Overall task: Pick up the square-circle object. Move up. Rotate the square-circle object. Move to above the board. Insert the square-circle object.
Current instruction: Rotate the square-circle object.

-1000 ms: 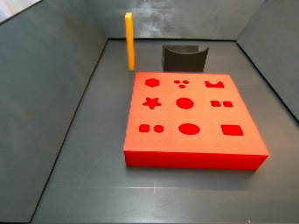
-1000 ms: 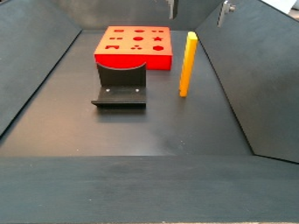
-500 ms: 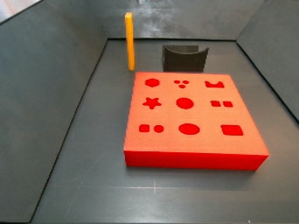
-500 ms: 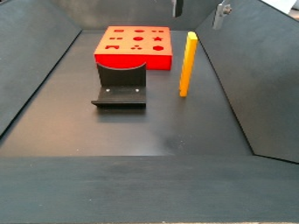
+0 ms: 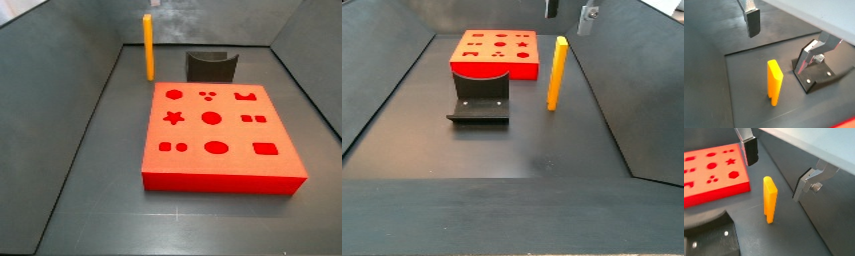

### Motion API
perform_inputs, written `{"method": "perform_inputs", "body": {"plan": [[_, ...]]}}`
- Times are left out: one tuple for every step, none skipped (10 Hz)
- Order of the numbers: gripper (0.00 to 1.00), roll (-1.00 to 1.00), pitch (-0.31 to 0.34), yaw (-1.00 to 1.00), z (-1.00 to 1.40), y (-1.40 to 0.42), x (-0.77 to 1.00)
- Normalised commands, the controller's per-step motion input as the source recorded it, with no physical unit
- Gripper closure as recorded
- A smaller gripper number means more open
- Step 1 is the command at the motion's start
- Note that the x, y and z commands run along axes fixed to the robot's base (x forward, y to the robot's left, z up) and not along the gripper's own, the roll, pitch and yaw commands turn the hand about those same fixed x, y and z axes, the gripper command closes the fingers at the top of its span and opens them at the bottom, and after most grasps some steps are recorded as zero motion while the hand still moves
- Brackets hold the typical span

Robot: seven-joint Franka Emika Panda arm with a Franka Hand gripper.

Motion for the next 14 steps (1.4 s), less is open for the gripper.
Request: {"method": "perform_inputs", "body": {"plan": [[0.00,0.00,0.046,-1.00,0.00,0.01,0.01],[0.00,0.00,0.052,-1.00,0.00,0.01,0.01],[0.00,-0.01,0.069,-1.00,0.00,0.01,0.01],[0.00,-0.01,0.070,-0.86,0.00,0.01,0.01],[0.00,-0.01,0.069,-0.53,0.00,0.01,0.01],[0.00,-0.01,0.069,-0.35,0.00,0.01,0.01],[0.00,-0.01,0.068,-0.20,-1.00,0.00,0.00],[0.00,0.00,0.064,-0.15,-1.00,0.00,0.00],[0.00,0.01,0.014,-0.10,-1.00,0.01,0.04],[0.00,0.02,-0.012,-0.07,-0.97,0.01,0.03],[0.00,0.03,-0.028,-0.06,-0.81,0.02,0.02],[0.00,0.04,-0.039,-0.05,-0.66,0.02,0.01],[0.00,0.04,-0.042,-0.05,-0.50,0.02,0.01],[0.00,0.04,-0.042,-0.04,-0.35,0.02,0.01]]}}
